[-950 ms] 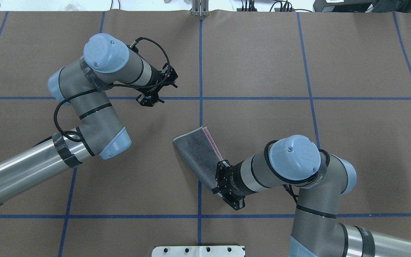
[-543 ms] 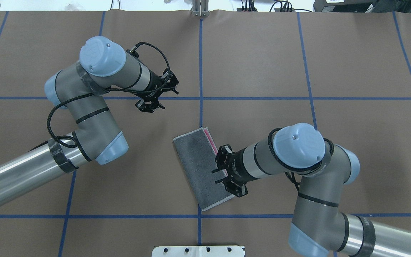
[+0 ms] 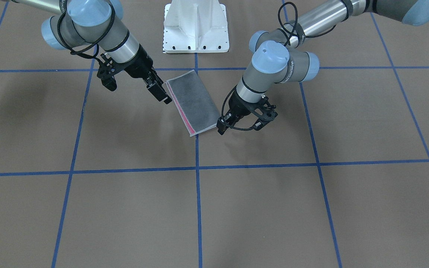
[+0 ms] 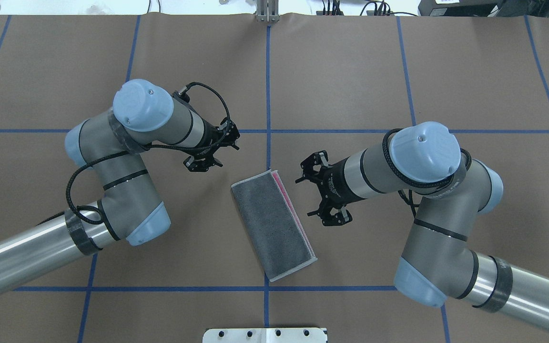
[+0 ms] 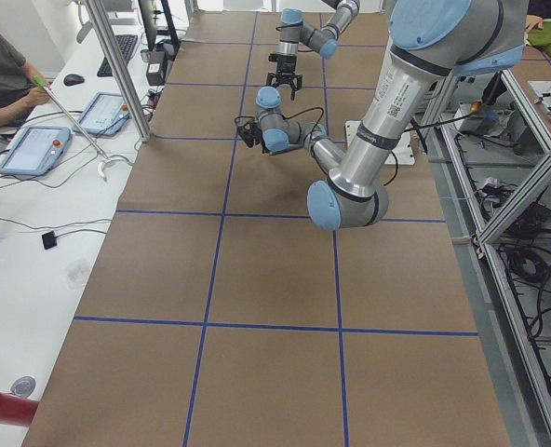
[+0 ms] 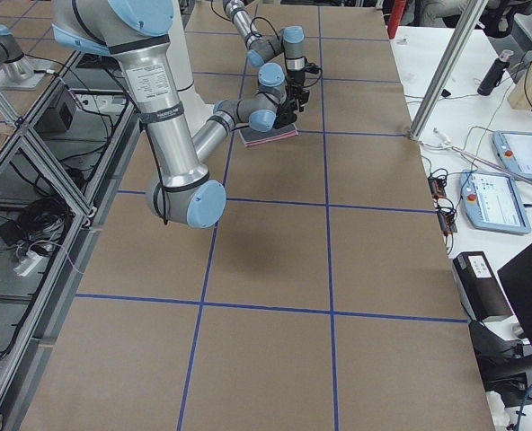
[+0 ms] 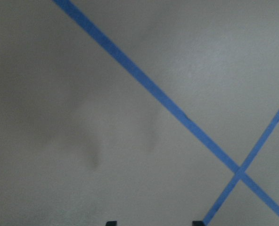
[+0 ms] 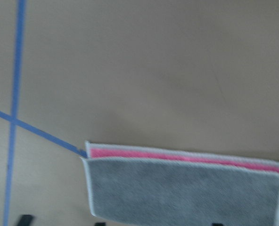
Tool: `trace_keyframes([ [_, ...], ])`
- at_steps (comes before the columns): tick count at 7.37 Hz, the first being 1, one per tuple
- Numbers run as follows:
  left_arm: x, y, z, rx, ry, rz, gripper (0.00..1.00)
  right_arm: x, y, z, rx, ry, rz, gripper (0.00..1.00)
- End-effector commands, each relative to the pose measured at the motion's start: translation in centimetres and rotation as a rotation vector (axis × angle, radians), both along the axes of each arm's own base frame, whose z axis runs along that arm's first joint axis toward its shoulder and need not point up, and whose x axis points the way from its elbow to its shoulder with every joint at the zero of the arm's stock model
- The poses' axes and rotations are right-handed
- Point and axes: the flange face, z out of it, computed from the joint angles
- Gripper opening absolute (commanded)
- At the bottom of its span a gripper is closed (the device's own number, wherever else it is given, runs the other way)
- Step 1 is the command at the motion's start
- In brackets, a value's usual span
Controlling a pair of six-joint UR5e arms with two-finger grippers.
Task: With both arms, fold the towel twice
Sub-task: 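Release and raise the right gripper while the left gripper approaches the towel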
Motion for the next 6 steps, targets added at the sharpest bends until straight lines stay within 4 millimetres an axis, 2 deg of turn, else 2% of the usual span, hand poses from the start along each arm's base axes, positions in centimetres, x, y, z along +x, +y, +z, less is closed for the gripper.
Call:
trace_keyframes([
  [1,1.8,2.2,0.3,0.003,-0.006,0.032,0.46,0.3,-1.0,0.4,0.011,0.011,0.011,1.0],
  [5,2.6,3.2,0.5,0.003,-0.012,0.051,0.44,0.2,-1.1,0.5,0.008,0.013,0.014,1.0],
  [6,2.7,3.2,0.3,0.004,-0.01,0.051,0.22,0.2,-1.1,0.5,0.007,0.013,0.014,1.0],
])
